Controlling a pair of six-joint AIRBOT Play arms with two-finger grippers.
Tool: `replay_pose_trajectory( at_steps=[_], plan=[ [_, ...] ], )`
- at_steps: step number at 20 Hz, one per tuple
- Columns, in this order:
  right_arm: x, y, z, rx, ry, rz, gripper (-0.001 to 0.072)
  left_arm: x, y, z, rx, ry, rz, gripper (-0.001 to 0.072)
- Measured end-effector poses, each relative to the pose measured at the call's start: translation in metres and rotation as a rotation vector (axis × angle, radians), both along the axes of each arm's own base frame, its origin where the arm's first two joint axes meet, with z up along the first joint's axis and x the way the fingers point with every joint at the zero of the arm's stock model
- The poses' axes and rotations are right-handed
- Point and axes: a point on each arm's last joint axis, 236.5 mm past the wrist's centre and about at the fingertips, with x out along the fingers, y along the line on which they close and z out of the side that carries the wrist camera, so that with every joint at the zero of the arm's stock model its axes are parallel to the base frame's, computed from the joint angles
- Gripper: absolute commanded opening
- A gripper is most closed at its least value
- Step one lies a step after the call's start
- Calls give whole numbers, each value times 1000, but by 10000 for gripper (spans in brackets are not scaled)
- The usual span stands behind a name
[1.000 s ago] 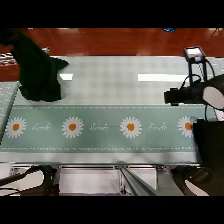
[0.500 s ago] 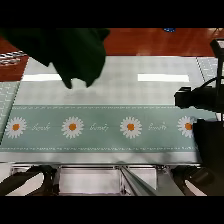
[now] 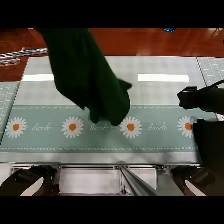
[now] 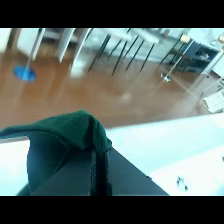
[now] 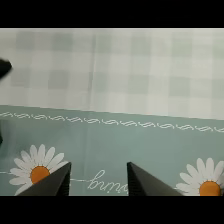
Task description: Fold the shirts.
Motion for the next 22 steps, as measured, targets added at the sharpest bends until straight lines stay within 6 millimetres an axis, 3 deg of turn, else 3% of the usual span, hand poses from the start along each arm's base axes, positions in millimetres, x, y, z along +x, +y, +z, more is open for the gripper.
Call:
replay_pose_trajectory(
  at_steps=[3, 6, 7, 8, 9, 11, 13, 15, 17, 19, 20, 22],
  plan=[
    [0, 0, 0, 8, 0, -9, 408, -12, 4, -100, 49, 183, 2, 22],
    [0, 0, -2, 14, 7, -18, 408, -32, 14, -221, 151, 435, -14, 24],
    [0, 0, -5, 15, 16, -24, 408, -44, 17, -261, 197, 519, -33, 86],
    [0, 1, -12, 16, 33, -29, 408, -54, 19, -294, 233, 593, -50, 357],
    [-1, 2, -21, 12, 58, -31, 409, -65, 23, -323, 263, 666, -65, 500],
    [-1, 5, -43, 0, 114, -30, 409, -78, 30, -359, 302, 769, -79, 502],
    [3, 4, -57, -46, 147, -12, 408, -71, 46, -364, 312, 809, -51, 502],
    [11, -17, -54, -131, 137, -32, 408, -46, 73, -341, 293, 781, 28, 501],
    [17, -65, -42, -211, 118, -143, 408, -16, 118, -308, 258, 727, 163, 500],
    [10, -116, -42, -221, 131, -299, 408, -3, 169, -289, 214, 717, 301, 499],
    [2, -136, -54, -191, 160, -372, 408, -3, 188, -291, 173, 741, 352, 499],
    [-11, -141, -98, -45, 242, -434, 407, -11, 189, -312, 60, 818, 328, 500]
  ],
)
